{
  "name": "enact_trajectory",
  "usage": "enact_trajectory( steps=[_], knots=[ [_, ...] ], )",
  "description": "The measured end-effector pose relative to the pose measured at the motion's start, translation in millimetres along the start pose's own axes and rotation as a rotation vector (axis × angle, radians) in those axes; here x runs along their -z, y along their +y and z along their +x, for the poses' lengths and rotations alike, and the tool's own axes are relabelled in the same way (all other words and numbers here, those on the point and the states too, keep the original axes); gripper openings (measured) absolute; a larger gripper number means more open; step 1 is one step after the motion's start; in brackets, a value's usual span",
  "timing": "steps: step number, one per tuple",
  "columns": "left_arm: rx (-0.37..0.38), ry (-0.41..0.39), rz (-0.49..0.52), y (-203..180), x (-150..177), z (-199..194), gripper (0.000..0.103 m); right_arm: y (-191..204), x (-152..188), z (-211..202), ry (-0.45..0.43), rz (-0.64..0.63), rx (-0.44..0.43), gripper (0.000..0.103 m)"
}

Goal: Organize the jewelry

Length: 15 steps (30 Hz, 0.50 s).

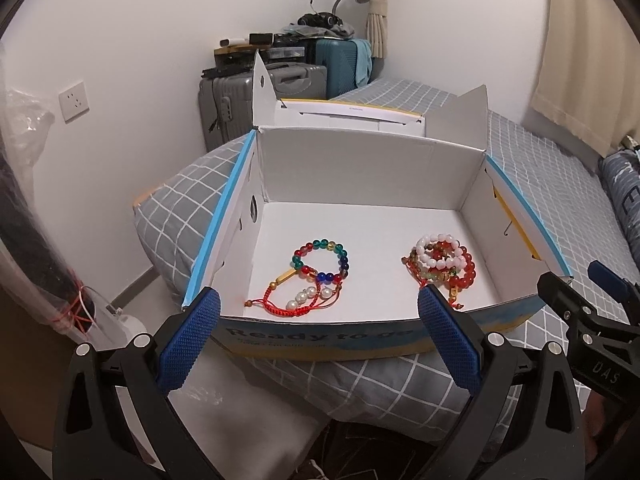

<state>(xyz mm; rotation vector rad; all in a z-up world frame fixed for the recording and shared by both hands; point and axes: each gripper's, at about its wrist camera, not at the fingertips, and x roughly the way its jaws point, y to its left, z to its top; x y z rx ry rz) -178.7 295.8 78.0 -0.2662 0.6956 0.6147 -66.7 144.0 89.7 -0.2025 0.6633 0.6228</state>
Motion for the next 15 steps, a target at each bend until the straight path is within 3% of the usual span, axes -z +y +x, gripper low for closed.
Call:
enact_trajectory(
  steps=[15],
  knots=[
    [-0.023, 0.011, 0.024, -4.6, -0.6, 3.6, 0.097, -2.6, -0.5, 3.8, 0.013, 0.006, 0.0, 0.096]
  ],
)
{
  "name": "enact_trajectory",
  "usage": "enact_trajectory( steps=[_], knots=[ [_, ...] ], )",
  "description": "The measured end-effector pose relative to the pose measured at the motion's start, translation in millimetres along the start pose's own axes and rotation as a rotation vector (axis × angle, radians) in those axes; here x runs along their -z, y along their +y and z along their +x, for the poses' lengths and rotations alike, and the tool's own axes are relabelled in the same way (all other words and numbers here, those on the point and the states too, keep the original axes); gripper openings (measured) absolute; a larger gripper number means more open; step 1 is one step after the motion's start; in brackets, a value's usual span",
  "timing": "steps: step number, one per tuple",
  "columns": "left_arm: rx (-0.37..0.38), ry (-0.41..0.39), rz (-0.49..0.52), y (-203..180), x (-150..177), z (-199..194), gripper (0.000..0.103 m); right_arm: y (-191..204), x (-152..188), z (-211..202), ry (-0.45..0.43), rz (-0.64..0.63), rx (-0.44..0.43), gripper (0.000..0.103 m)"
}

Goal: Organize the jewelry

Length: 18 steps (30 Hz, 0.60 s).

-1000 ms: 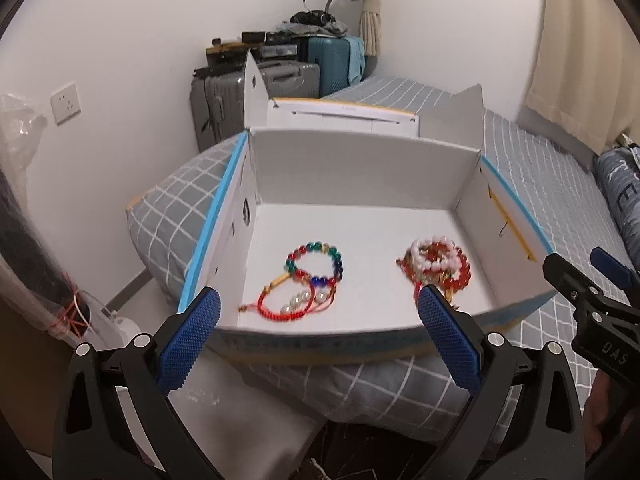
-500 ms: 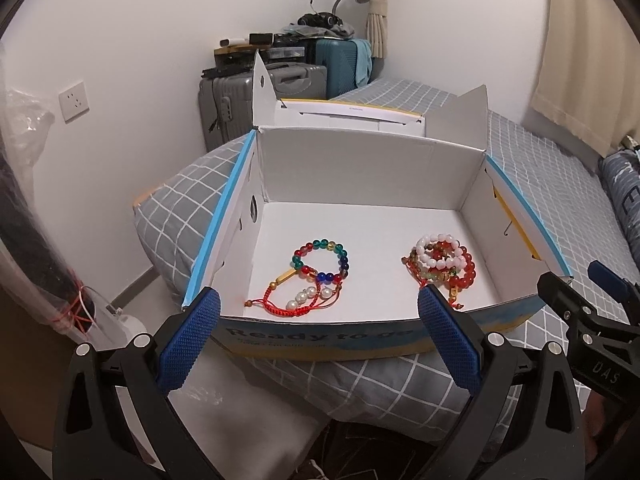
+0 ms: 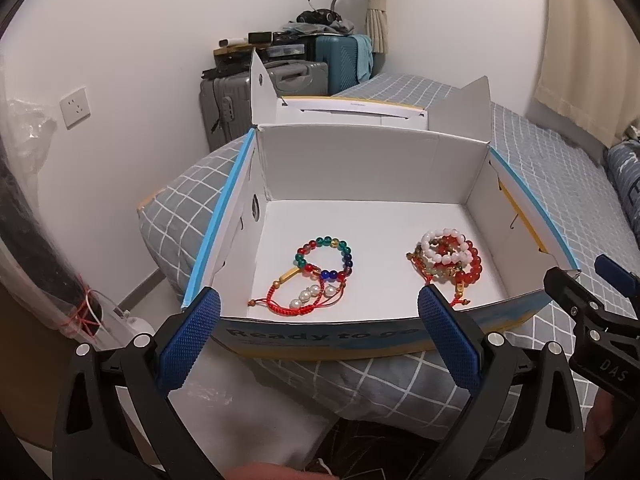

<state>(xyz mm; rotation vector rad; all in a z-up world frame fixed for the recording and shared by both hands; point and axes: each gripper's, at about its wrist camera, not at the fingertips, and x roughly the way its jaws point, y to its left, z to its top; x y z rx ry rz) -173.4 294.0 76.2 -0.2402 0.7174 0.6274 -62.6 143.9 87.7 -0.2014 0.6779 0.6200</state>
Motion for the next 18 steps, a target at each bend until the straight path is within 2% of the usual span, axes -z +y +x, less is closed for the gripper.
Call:
enact_trajectory(
  steps=[18],
  knots=[
    [0.014, 0.012, -0.011, -2.6, 1.0, -0.4, 0.097, -2.3, 2.6, 2.5, 0.007, 0.004, -0.003, 0.096]
  ],
)
